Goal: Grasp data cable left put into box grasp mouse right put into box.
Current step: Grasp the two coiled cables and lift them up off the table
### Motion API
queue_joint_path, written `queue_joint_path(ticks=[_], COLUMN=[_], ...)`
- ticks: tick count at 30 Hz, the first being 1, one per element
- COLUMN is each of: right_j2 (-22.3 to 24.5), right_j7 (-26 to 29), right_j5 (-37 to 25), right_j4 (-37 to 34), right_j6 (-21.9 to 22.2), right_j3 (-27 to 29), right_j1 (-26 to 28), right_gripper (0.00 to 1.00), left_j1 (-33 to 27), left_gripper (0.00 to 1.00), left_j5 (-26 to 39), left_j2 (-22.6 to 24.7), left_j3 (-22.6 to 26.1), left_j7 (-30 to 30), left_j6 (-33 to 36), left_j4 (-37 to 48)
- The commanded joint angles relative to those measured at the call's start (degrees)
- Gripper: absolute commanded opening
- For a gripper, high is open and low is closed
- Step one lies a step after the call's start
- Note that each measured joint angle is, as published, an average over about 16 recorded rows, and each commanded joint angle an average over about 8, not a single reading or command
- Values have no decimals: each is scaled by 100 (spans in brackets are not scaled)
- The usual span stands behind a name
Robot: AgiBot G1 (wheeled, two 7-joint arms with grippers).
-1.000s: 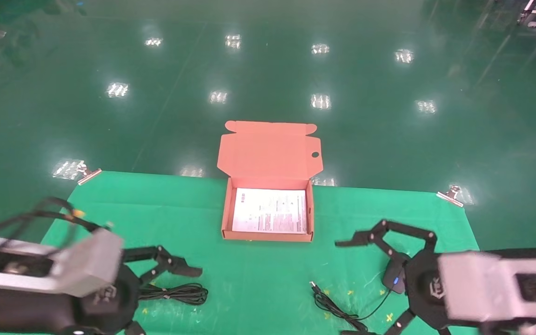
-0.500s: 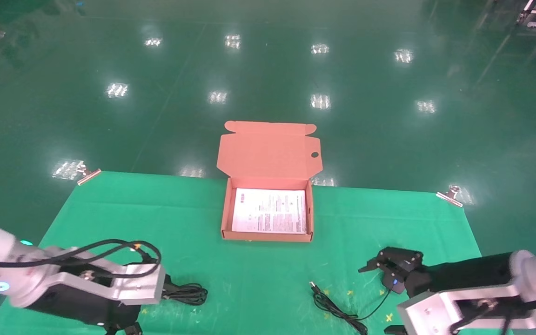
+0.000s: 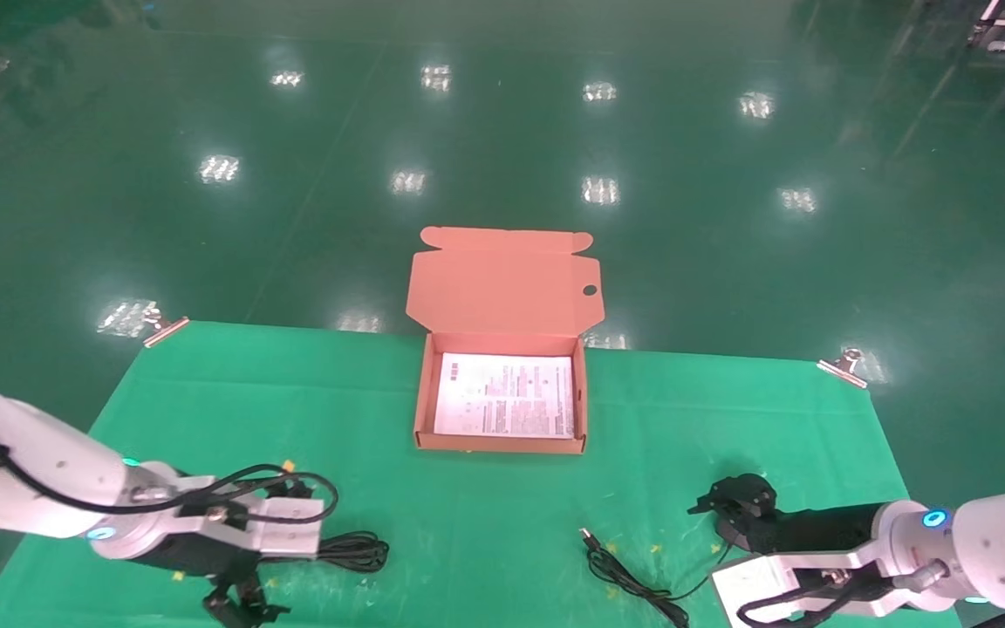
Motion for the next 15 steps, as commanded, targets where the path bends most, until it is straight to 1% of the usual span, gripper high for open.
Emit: queue_joint_path(ticks=[1, 6, 10, 15], right_j2=[-52, -261, -471, -732], right_j7=[199, 824, 1260, 1600], right_j5=[-145, -357, -411, -412], right_j4=[-20, -210, -509, -996], right_j6=[111, 253, 286, 322], right_j3=[-18, -18, -11, -3], right_j1=[-74, -160, -170, -131], right_gripper=[100, 100, 100, 100], left_j1=[21, 17, 1, -38], left_gripper=[100, 100, 100, 100], left_j5=[108, 144, 34, -157], left_j2=[77, 328, 499, 664], left_j3=[25, 14, -61, -175], left_j7=[-11, 19, 86, 298], left_j6=[-124, -364, -543, -742], left_j4=[94, 720, 1340, 2118])
